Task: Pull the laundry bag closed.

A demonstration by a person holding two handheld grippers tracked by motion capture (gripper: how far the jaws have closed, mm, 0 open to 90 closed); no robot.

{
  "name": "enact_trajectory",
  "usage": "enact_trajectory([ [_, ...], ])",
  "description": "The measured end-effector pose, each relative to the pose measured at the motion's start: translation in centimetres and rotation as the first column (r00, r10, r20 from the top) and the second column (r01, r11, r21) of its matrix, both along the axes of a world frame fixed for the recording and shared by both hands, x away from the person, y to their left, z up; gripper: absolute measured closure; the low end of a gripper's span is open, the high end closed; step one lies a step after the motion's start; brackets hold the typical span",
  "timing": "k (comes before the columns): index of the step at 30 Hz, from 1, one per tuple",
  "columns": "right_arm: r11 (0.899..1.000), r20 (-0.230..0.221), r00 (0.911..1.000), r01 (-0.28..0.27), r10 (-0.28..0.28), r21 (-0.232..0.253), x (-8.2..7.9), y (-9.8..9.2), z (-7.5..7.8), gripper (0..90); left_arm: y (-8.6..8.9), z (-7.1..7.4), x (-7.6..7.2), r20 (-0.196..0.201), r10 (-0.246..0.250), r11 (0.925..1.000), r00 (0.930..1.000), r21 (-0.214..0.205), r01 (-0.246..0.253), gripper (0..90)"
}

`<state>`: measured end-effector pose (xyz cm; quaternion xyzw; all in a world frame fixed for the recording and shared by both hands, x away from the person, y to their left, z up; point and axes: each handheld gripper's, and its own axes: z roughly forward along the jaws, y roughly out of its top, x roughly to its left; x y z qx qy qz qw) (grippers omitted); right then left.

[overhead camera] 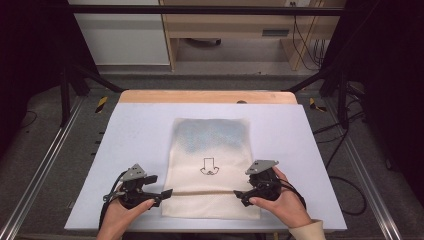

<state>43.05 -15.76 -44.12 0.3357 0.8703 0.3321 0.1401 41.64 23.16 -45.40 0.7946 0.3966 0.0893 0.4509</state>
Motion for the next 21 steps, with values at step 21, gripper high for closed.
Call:
enact_trajectory([
  [21,0.95,0.148,0.9445,0.27,-0.293,0.158,0.4,-3.6,3.4,7.8,4.7,1.9,0.6,0.112,0.141,0.9879,0.9837,0.049,-0.147,8.1],
])
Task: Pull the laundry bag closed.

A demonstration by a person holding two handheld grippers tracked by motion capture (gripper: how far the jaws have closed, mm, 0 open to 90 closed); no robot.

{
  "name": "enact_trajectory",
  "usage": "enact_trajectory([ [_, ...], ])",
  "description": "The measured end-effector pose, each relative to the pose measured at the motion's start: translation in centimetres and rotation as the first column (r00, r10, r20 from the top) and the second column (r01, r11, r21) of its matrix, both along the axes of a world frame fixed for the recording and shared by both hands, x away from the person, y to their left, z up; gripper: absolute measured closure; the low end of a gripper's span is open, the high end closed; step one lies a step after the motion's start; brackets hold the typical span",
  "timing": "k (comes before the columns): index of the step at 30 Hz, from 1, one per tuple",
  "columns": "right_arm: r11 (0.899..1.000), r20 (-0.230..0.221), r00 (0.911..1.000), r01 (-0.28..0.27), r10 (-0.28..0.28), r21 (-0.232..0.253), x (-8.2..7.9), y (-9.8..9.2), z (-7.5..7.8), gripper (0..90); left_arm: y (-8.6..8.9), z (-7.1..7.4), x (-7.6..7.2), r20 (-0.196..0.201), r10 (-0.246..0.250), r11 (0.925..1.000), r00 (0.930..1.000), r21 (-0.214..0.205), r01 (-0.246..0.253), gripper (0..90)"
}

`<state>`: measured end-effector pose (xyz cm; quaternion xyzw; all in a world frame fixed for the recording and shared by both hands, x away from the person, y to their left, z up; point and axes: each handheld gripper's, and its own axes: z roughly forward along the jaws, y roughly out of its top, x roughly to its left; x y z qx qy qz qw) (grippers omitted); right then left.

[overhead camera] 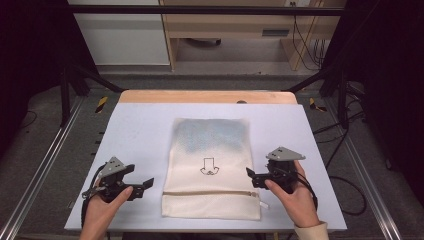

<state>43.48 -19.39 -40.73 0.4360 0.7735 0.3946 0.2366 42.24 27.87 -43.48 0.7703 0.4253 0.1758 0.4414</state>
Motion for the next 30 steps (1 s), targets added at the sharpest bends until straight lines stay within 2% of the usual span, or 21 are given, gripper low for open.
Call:
enact_trajectory([
  [5,0.998,-0.001,0.9983,0.058,-0.058,0.017,0.1,-1.7,0.3,7.9,1.7,0.4,0.1,0.01,0.033,0.9991,0.9994,0.028,-0.033,8.1],
  [8,0.996,-0.012,0.9958,0.091,-0.091,0.006,0.1,-2.5,0.2,9.2,2.4,0.4,0.2,0.013,0.046,0.9979,0.9989,0.046,-0.046,8.4],
  [11,0.994,-0.02,0.9936,0.111,-0.111,-0.001,0.1,-3.1,0.1,9.0,3.1,0.8,0.1,0.037,0.068,0.9954,0.997,0.065,-0.07,8.8],
  [18,0.992,-0.026,0.992,0.124,-0.123,-0.001,0.1,-4.5,-0.3,9.8,4.2,0.9,0.1,0.045,0.086,0.988,0.9953,0.125,-0.091,8.4],
  [21,0.99,-0.034,0.9892,0.142,-0.142,0.004,0.1,-5.1,-0.5,9.0,4.6,0.8,0.2,0.04,0.096,0.9864,0.9946,0.13,-0.101,8.1],
  [24,0.987,-0.038,0.9863,0.161,-0.161,0.012,0.1,-5.6,-0.6,8.6,4.9,0.6,0.4,0.026,0.099,0.9813,0.9948,0.163,-0.102,8.0],
  [30,0.975,-0.081,0.9727,0.219,-0.217,0.019,0.2,-6.7,-0.7,9.1,5.3,0.6,0.4,0.022,0.108,0.9737,0.9939,0.199,-0.11,8.3],
])
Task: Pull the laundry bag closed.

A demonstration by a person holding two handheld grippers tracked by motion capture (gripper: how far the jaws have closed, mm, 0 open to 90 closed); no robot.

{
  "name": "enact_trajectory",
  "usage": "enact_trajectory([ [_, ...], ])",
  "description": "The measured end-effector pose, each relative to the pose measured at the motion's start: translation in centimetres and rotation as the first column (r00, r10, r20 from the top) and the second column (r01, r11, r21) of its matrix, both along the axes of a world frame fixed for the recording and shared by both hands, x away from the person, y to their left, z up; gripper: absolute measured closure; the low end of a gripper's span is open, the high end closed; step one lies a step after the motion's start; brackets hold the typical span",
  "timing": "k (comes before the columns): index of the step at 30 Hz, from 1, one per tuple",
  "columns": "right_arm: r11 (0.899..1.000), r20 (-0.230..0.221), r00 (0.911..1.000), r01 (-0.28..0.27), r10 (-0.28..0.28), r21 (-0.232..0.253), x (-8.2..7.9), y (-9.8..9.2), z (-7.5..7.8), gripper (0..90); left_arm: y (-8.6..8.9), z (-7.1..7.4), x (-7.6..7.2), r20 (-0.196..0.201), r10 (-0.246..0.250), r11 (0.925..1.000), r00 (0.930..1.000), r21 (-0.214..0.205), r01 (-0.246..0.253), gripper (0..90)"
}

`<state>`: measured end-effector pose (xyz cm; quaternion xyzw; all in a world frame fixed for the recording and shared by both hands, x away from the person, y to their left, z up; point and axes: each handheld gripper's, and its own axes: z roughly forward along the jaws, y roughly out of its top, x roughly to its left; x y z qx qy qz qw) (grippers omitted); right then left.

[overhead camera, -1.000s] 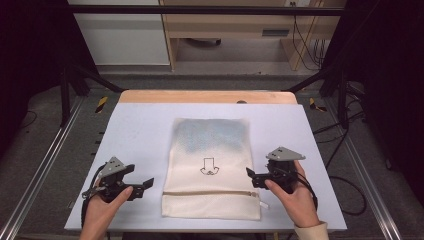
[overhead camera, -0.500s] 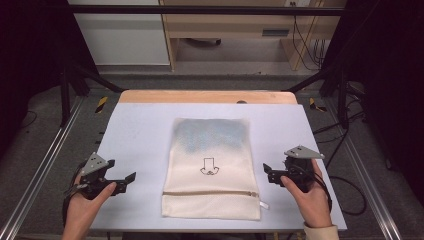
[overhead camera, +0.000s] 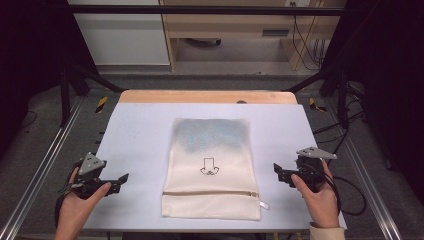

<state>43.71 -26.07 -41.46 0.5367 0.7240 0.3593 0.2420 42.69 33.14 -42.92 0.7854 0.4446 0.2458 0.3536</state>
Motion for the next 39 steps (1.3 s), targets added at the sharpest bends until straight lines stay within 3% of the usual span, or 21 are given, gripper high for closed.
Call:
enact_trajectory([
  [9,0.999,-0.087,0.996,0.021,-0.024,-0.035,0.3,-0.6,-1.0,8.9,-0.1,-0.8,0.2,-0.07,-0.013,0.9966,0.9975,0.08,0.019,8.1],
  [21,0.998,-0.162,0.9869,-0.012,0.002,-0.064,0.4,-0.1,-3.2,8.6,0.3,-2.2,0.9,-0.154,0.006,0.9925,0.9881,0.121,0.012,8.2],
  [32,0.996,-0.181,0.9814,-0.074,0.062,-0.058,-0.5,0.1,-5.3,6.4,0.5,-3.5,1.6,-0.16,-0.001,0.9901,0.9871,0.138,0.023,7.7],
  [39,0.995,-0.184,0.9805,-0.081,0.069,-0.06,-1.0,-0.2,-5.8,6.7,0.1,-3.1,1.8,-0.076,-0.004,0.9949,0.9971,0.1,0.012,7.5],
])
